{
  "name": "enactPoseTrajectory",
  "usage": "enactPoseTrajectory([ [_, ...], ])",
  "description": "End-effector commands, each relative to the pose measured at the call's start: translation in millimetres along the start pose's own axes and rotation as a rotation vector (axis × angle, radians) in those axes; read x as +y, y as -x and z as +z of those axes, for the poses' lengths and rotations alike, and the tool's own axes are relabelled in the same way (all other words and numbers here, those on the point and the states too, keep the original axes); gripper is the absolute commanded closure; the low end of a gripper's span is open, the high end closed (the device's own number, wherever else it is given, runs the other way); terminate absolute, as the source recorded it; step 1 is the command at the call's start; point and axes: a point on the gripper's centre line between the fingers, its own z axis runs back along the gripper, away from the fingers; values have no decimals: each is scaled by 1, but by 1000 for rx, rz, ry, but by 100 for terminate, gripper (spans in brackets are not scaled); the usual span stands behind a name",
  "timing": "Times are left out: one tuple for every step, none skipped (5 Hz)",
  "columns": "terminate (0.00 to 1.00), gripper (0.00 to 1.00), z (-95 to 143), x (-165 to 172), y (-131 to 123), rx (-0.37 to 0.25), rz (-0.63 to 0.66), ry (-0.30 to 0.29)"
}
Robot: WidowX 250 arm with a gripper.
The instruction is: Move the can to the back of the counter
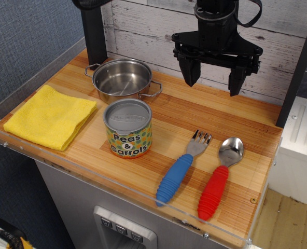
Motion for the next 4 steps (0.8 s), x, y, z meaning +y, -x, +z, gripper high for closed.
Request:
enactPoseTrajectory([
  [0, 0, 0, 0, 0, 0, 0, 0],
  [0, 0, 13, 11, 21, 22, -61, 32],
  [0, 0, 32, 29, 48, 18, -96, 15],
  [0, 0, 42, 56, 68, 160, -204, 17],
])
